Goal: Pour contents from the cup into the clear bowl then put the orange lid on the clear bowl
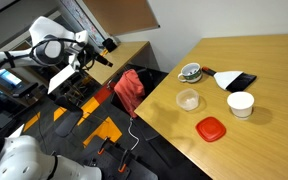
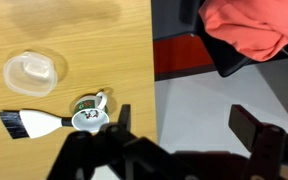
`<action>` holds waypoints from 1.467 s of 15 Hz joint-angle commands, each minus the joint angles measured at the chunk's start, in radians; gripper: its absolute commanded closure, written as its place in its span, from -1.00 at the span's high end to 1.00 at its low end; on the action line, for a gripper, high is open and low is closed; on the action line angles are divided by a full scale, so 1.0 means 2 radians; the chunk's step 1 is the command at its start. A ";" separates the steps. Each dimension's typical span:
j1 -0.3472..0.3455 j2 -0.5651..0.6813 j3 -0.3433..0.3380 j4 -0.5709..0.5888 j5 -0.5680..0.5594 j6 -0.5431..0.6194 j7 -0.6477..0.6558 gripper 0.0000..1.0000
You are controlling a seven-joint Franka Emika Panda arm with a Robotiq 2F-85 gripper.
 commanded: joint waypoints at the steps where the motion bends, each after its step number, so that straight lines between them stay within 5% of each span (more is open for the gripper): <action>1: -0.030 0.078 -0.009 0.070 -0.051 0.002 0.047 1.00; 11: -0.012 0.095 -0.042 0.077 -0.053 0.000 0.049 1.00; 17: -0.026 0.210 -0.069 0.185 -0.117 0.018 0.179 1.00; 22: -0.008 0.318 -0.117 0.289 -0.105 0.000 0.182 1.00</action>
